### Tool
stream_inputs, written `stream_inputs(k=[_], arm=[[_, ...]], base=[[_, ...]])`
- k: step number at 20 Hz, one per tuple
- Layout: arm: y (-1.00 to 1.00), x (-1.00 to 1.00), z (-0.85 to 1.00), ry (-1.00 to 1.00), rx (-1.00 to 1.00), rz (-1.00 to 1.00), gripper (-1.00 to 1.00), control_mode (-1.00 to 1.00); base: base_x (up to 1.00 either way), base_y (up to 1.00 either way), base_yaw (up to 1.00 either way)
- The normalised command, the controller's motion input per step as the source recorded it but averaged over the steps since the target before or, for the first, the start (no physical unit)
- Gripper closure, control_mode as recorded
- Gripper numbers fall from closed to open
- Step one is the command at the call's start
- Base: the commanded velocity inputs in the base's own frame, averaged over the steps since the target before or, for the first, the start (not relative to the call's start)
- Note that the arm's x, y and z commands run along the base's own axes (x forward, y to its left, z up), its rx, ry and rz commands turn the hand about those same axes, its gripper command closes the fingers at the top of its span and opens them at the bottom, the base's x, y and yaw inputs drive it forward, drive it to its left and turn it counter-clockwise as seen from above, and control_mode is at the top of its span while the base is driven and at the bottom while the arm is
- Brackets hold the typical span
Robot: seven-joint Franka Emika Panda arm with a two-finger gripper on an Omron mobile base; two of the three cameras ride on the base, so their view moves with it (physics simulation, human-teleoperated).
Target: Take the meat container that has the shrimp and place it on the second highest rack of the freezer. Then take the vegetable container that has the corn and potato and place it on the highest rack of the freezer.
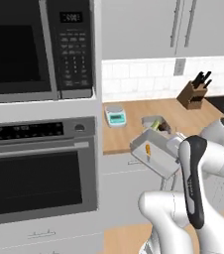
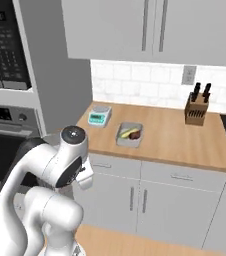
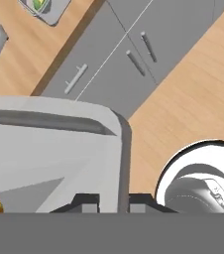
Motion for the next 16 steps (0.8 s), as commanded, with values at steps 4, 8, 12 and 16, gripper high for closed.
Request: stream_inputs(k=[4,8,12,16], arm=[[0.00,0.00,0.00,0.00,0.00,0.00,1.00,1.00],[0.00,0.00,0.00,0.00,0.00,0.00,1.00,1.00],[0.00,0.00,0.00,0.00,0.00,0.00,1.00,1.00],[0.00,0.00,0.00,0.00,0.00,0.00,1.00,1.00]], base=[[-0.02,1.00,0.00],[-0.01,1.00,0.00],[-0.09,1.00,0.00],[-0.38,1.00,0.00]])
